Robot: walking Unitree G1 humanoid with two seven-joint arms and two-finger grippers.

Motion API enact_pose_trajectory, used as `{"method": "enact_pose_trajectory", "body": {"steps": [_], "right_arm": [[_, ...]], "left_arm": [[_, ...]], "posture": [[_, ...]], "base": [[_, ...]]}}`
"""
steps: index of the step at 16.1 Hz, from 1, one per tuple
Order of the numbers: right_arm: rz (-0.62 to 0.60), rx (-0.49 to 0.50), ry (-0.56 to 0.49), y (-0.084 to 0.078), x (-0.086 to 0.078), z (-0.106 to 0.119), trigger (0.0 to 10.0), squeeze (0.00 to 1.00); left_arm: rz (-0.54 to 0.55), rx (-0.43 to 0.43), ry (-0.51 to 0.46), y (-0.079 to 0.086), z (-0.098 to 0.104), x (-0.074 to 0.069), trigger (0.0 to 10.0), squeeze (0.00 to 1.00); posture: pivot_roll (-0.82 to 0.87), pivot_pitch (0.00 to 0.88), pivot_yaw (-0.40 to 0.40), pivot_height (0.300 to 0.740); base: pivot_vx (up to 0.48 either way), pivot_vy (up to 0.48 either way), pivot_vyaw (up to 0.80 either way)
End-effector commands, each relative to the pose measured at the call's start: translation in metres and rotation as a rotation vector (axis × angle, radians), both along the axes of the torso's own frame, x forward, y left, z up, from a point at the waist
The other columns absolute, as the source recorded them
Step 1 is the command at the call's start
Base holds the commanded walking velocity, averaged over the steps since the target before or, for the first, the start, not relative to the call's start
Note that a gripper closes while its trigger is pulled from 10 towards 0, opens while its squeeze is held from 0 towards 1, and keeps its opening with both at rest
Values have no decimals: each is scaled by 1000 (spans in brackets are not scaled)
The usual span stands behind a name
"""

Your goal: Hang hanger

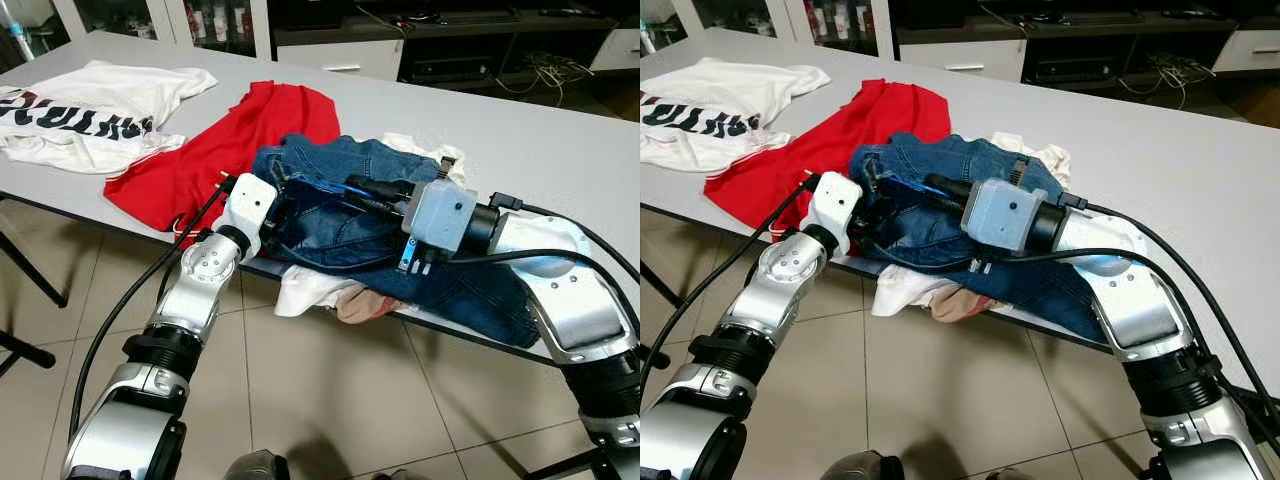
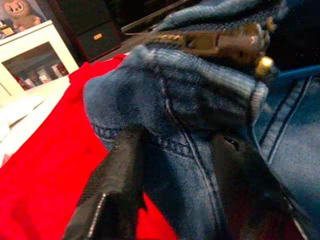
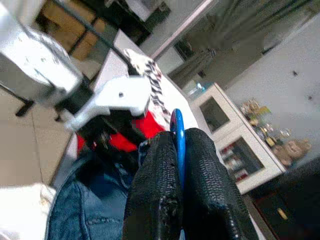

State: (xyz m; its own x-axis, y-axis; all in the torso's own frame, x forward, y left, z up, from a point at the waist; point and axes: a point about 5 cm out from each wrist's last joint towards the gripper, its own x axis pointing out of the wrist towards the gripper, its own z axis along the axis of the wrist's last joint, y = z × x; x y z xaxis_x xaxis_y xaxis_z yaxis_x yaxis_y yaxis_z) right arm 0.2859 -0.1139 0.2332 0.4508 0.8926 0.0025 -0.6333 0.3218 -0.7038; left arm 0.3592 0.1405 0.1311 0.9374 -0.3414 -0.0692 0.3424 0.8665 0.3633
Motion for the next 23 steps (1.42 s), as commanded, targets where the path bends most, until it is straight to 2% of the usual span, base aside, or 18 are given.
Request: {"method": "enact_pose_trajectory", "body": {"steps": [1, 3, 5, 6, 8, 11, 13, 17, 19, 21, 22, 23], "right_arm": [[37, 35, -21, -1, -5, 13, 0, 0], [61, -20, 13, -6, -8, 7, 0, 0], [65, -92, 45, -14, -9, -2, 0, 0], [54, -106, 63, -19, -8, -4, 0, 0], [18, -110, 66, -28, -3, -4, 0, 0], [11, -50, 88, -43, -2, 8, 0, 0], [79, -13, 116, -49, -10, 19, 0, 0], [62, 30, 86, -52, -6, 29, 0, 0], [73, 71, 105, -54, -6, 32, 0, 0], [69, 122, 118, -61, -5, 39, 0, 0], [35, 185, 124, -70, 1, 44, 0, 0], [18, 205, 121, -73, 3, 45, 0, 0]], "left_arm": [[14, 15, -24, 1, 5, 3, 0, 0], [47, 6, -70, 7, 11, 5, 0, 0], [78, -26, -159, 13, 27, 7, 0, 0], [101, -72, -207, 18, 38, 9, 0, 0], [123, -124, -206, 24, 41, 11, 0, 0], [151, -134, -205, 31, 40, 11, 0, 0], [151, -136, -198, 33, 38, 11, 0, 0], [128, -131, -178, 29, 33, 10, 0, 0], [124, -126, -167, 28, 30, 10, 0, 0], [123, -120, -151, 28, 26, 8, 0, 0], [137, -122, -140, 30, 23, 8, 0, 0], [150, -123, -136, 32, 23, 8, 0, 0]], "posture": [[-21, 0, 35, 740], [-22, 0, 35, 740], [-21, 0, 33, 740], [-21, 0, 33, 740], [-21, 0, 33, 740], [-23, 0, 39, 740], [-22, 0, 42, 740], [-23, 0, 43, 740], [-23, 0, 43, 740], [-23, 0, 46, 740], [-23, 0, 46, 740], [-23, 0, 46, 740]], "base": [[0, 0, 0], [0, 0, 0], [0, 0, 0], [0, 0, 0], [0, 0, 0], [0, 0, 0], [0, 0, 0], [0, 0, 0], [0, 0, 0], [0, 0, 0], [0, 0, 0], [0, 0, 0]]}}
